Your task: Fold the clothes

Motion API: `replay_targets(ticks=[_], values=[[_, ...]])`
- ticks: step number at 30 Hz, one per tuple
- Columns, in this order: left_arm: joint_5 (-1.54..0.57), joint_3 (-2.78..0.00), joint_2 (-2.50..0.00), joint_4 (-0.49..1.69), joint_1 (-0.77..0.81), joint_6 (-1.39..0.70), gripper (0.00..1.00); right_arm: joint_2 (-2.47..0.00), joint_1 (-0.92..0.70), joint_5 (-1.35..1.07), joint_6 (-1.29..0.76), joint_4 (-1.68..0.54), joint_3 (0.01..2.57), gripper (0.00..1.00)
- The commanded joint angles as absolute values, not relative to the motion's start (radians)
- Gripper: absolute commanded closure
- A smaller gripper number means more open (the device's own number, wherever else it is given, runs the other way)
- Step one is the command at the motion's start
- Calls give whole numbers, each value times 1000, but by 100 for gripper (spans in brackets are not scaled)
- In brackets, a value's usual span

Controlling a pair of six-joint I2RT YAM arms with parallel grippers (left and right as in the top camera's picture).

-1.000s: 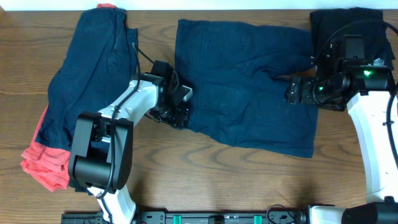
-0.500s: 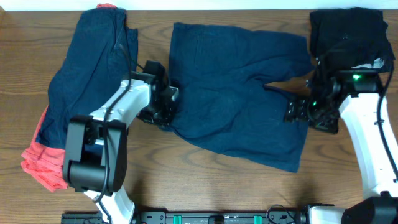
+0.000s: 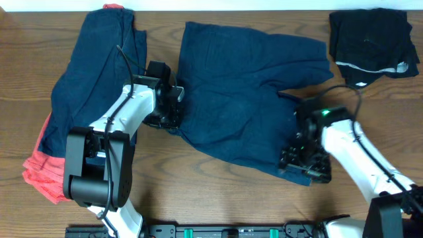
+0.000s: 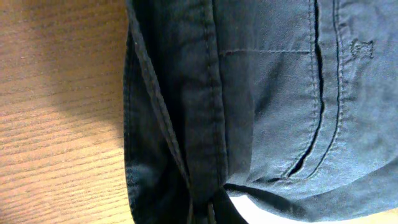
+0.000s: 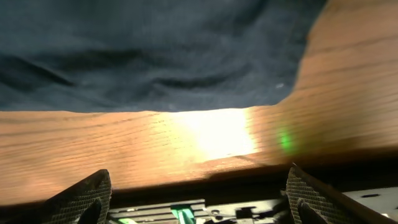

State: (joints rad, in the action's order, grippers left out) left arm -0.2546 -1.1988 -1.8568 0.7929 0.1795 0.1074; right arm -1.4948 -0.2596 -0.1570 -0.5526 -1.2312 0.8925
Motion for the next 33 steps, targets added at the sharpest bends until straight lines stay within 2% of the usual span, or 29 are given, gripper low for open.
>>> replay_targets(ticks=[1,9,18,23,25,26,27,29,33], values=[[-241,-1196,-1842,783,178,99,94,-1492,-310,-117,-723,-1191,832,12],[-242,-1196,-1842,772,178,91,94,-1492,-311,-81,-906,-997,691,15],[-242,-1196,-1842,768,178,91,94,-1492,-311,6,-908,-815,645,17],[-242,-1196,-1842,768,178,91,94,-1492,-309,91,-879,-815,645,23],[-242,-1196,-1842,768,178,91,94,-1492,-308,92,-862,-819,645,34],[-242,-1196,-1842,768,178,91,94,-1492,-308,95,-859,-823,645,45],[-242,-1196,-1842,769,178,91,94,-1492,-308,97,-859,-828,645,61],[-242,-1196,-1842,769,178,91,94,-1492,-308,98,-854,-832,645,99],[-241,-1196,-1833,783,176,68,94,-1484,-306,49,-802,-829,658,99]])
